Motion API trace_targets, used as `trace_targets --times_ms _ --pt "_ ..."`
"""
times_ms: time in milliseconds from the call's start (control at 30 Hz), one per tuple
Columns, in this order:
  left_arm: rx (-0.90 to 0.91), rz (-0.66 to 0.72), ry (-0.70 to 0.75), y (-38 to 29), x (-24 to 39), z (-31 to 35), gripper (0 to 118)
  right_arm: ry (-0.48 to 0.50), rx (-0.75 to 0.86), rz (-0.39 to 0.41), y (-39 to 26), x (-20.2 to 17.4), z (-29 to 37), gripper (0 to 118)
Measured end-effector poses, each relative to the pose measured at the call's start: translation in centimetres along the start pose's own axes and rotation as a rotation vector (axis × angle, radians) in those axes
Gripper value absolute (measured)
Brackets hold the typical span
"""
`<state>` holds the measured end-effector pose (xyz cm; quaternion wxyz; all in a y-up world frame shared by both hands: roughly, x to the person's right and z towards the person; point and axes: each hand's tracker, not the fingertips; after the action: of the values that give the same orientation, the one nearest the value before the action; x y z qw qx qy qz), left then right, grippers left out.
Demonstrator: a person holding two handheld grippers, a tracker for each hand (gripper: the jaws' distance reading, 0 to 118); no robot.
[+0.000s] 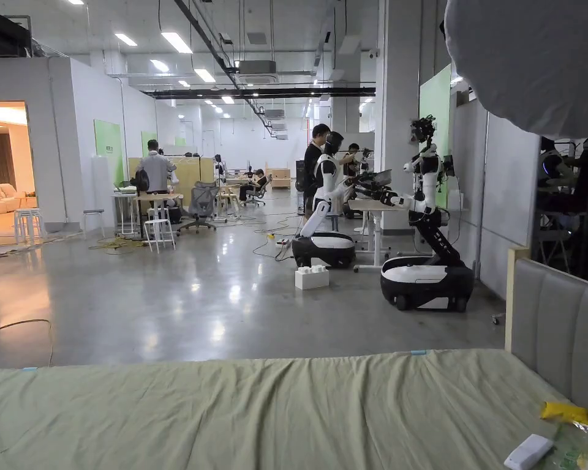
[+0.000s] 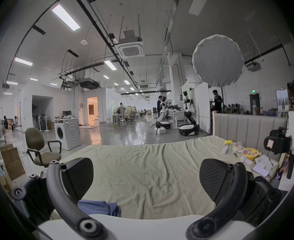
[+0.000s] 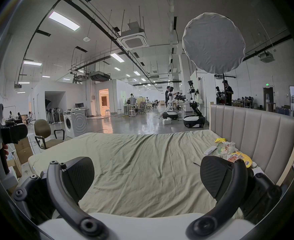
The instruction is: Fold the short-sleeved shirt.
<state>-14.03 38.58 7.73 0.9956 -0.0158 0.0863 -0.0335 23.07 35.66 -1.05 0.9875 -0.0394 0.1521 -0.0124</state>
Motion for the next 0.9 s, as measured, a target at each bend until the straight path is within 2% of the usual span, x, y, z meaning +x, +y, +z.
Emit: trace_targets --times_ms 200,367,667,800,900 --pt "-0.004 0.006 -0.044 0.03 0.18 -0.11 118 0.009 -0.007 0.014 -0.11 -0.07 -0.14 118" --pt "-0.015 -0.047 -0.025 -0.1 0.84 -0.26 118 0.012 -0.019 0.023 -0.29 0.09 -0.31 118" --pt "-0.019 -0.007 -0.037 -0.09 0.73 -0.34 118 -0.003 -0.011 0.032 0.14 0.05 -0.5 118" --pt "-0.017 0.004 -0.044 0.15 0.54 -0.41 118 0.021 -0.02 -0.029 0.27 0.56 -0.51 118" --pt "-0.012 -0.01 -0.055 0.34 0.35 -0.49 118 0.023 -0.015 -0.028 0.37 0.57 -0.34 118"
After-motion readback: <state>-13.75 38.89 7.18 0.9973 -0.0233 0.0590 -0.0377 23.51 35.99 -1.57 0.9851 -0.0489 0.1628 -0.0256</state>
